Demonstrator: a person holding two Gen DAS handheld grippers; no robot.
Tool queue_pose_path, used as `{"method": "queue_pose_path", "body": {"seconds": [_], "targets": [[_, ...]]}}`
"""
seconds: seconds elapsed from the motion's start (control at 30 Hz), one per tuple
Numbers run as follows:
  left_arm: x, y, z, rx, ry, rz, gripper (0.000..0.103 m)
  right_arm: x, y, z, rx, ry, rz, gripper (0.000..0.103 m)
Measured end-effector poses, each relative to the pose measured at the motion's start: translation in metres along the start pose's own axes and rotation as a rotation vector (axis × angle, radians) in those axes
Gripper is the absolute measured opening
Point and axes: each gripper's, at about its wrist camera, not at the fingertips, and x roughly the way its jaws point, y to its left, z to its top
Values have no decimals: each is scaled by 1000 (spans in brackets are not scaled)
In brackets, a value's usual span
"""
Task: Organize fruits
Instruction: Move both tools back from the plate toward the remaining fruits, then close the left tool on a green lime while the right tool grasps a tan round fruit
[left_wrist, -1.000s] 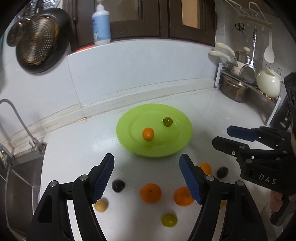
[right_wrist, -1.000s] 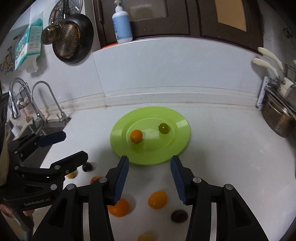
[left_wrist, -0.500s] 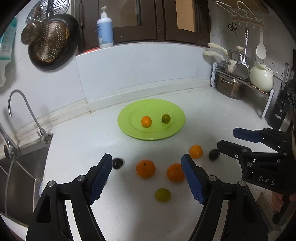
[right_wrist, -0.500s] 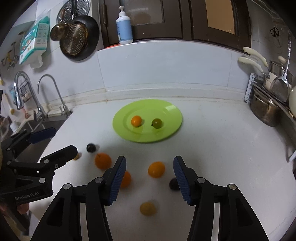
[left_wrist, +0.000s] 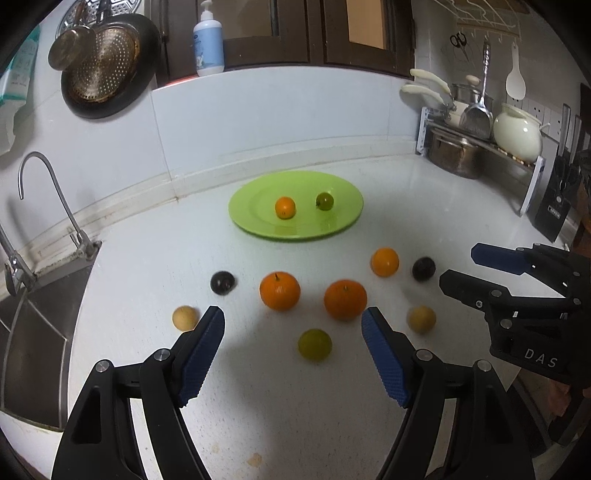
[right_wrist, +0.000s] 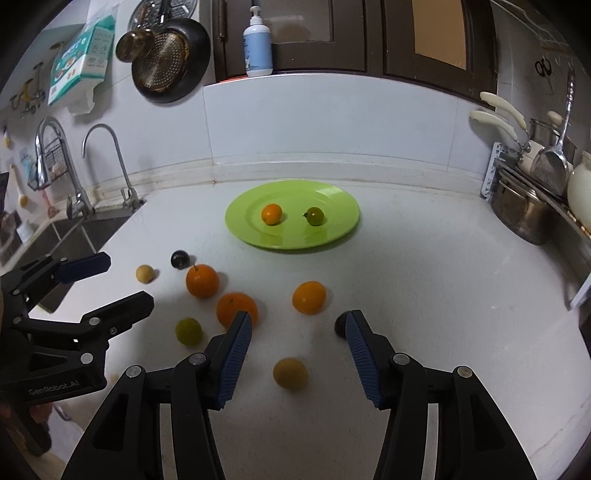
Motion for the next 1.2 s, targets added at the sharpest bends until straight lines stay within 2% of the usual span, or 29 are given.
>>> {"method": "queue_pose_path", "body": {"seconds": [0.33, 0.63, 0.7, 0.93, 1.0, 1.1, 1.2], "targets": [[25, -3, -18, 8, 78, -16, 74, 22, -3, -20, 29, 74, 37, 54], [49, -7, -24, 9, 146, -59, 55, 40, -6, -34, 57, 133, 62, 53], [52, -8, -23, 11, 150, -63, 52, 43, -6, -36, 59, 143, 64, 48], [61, -9, -20, 10, 160, -72, 44, 50, -10, -36, 66, 158, 74, 43], [64, -9, -19, 8, 168, -73, 39, 52, -9, -36, 65, 162, 76, 42], [67, -8, -20, 1, 183, -80, 32, 55, -9, -36, 64, 170, 84, 36], [69, -9, -21, -2, 189, -86, 30, 57, -9, -36, 61, 178, 89, 31]]}}
